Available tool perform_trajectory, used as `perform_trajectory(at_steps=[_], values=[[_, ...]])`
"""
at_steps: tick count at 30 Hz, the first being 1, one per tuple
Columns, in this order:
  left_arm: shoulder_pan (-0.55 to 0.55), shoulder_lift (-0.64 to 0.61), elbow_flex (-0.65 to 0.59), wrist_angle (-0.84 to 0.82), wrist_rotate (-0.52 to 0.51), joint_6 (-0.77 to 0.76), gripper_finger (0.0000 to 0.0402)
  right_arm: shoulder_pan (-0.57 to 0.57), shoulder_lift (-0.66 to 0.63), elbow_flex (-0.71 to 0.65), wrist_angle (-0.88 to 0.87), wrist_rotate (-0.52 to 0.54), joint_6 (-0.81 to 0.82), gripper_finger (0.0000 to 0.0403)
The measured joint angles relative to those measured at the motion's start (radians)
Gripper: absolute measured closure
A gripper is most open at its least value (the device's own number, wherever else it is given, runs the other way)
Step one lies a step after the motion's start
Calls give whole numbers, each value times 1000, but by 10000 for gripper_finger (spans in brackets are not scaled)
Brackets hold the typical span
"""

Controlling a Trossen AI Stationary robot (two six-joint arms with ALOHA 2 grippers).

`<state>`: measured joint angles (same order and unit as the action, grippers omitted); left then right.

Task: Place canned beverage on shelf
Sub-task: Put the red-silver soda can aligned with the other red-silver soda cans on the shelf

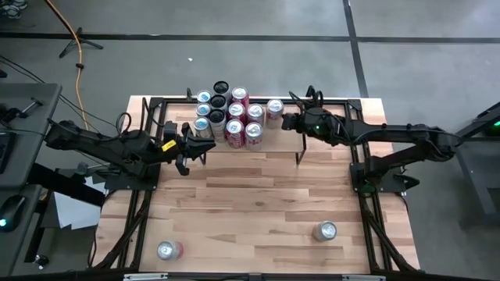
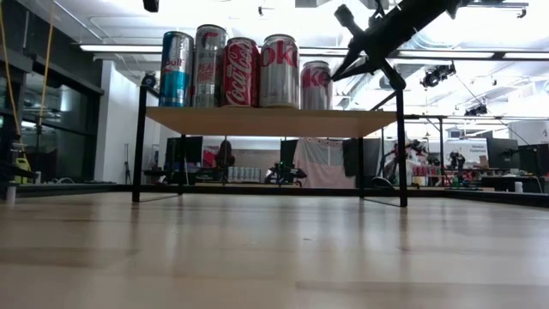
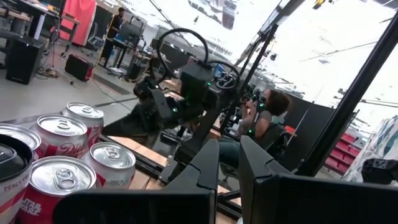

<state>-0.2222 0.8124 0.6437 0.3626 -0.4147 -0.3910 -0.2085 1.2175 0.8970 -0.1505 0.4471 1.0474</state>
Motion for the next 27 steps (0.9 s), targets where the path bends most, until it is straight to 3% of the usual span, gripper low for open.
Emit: perform_trajectory(at_steps=[14,21,27], values=[[0,1,0,-37,-49,0,401,-147,32,0,127,-79,-74,403],[0,1,0,-37,-49,9,401,-165,-54,0,32,-87,-157,403],[0,1,0,-28,-49,19,401,-117,-54,0,-44,-136,-119,403]])
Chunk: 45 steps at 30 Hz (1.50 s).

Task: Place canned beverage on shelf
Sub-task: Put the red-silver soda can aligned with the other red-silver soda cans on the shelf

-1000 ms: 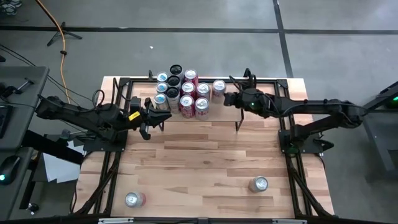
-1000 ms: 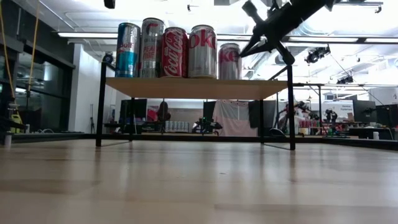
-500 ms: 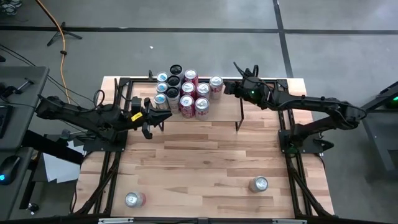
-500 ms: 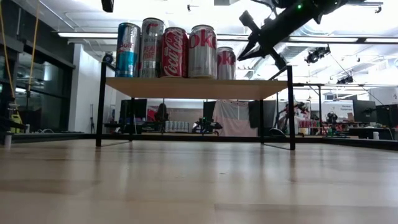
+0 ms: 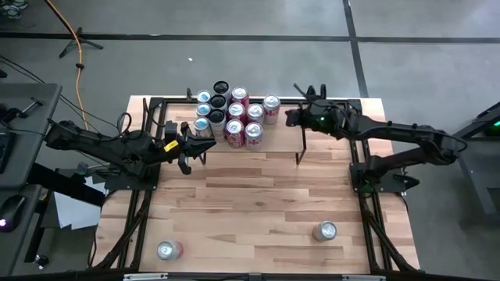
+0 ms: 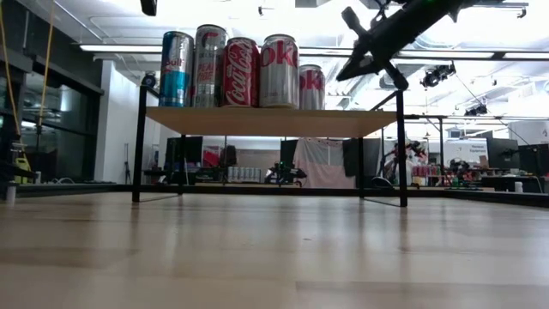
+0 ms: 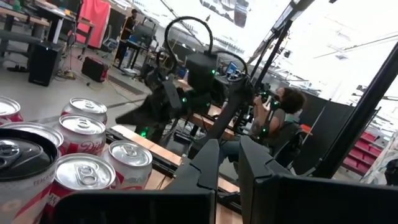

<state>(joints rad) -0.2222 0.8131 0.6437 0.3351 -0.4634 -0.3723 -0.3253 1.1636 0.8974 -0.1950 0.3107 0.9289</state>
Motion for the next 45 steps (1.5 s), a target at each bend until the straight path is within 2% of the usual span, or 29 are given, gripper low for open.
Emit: perform_trajectory(at_steps=[8,13,24,40,45], values=[[0,0,0,8,0,6,401,43,107,0,49,2,39,403],[0,0,0,7,0,-19,401,23,134,0,94,27,35,403],[0,0,0,7,0,-19,401,-27,193,1,224,-15,29,403],[0,0,0,4,-22,-19,401,-28,194,1,287,-51,36,403],[0,0,0,3,-21,-19,401,-23,190,3,254,-119,27,403]])
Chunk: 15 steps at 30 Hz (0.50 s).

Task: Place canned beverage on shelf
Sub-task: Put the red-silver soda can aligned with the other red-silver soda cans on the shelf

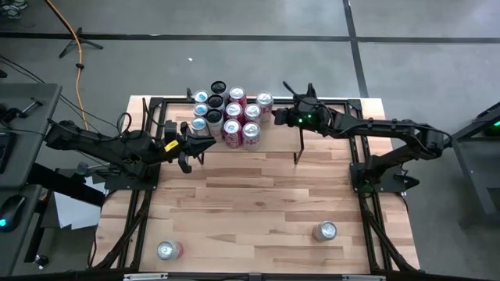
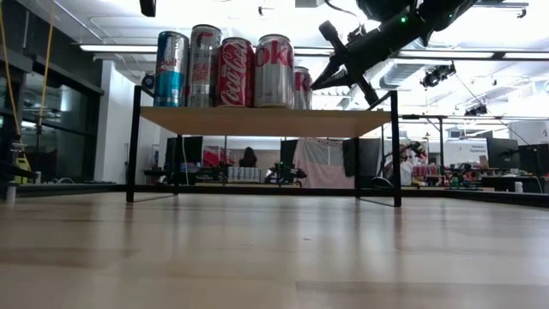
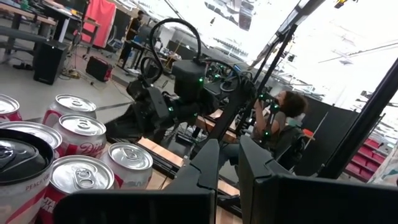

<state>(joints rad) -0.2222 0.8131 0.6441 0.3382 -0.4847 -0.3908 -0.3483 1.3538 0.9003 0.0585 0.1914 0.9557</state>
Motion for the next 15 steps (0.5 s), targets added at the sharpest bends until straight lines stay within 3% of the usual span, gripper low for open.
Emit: perform_trajectory(at_steps=[3,8,15], values=[[0,0,0,1,0,0,401,12,-7,12,-63,-17,-49,403],[0,0,0,2,2,0,401,0,-12,162,-425,5,-191,403],[0,0,0,-1,-8,0,401,-4,12,270,-512,-86,-403,403]])
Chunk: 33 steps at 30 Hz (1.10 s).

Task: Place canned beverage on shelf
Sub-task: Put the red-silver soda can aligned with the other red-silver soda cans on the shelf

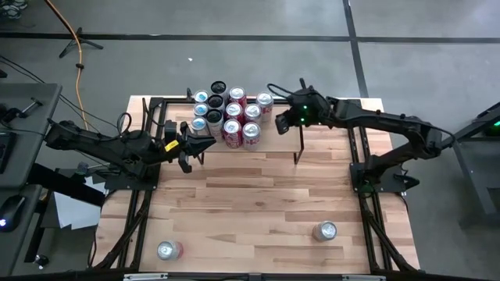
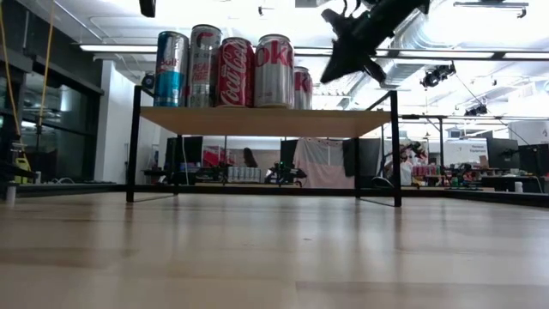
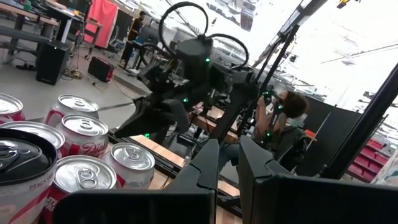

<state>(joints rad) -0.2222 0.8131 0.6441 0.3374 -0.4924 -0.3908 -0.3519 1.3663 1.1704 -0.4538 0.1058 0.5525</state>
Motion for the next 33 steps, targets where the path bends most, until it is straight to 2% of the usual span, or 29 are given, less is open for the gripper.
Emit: perform_trajectory(at_steps=[4,10,33], values=[[0,0,0,0,0,0,401,-5,27,-1,-35,-13,-95,403],[0,0,0,1,-1,0,401,-4,70,-1,29,-66,-270,403],[0,0,0,0,-1,0,401,-23,107,-1,128,6,-336,403]])
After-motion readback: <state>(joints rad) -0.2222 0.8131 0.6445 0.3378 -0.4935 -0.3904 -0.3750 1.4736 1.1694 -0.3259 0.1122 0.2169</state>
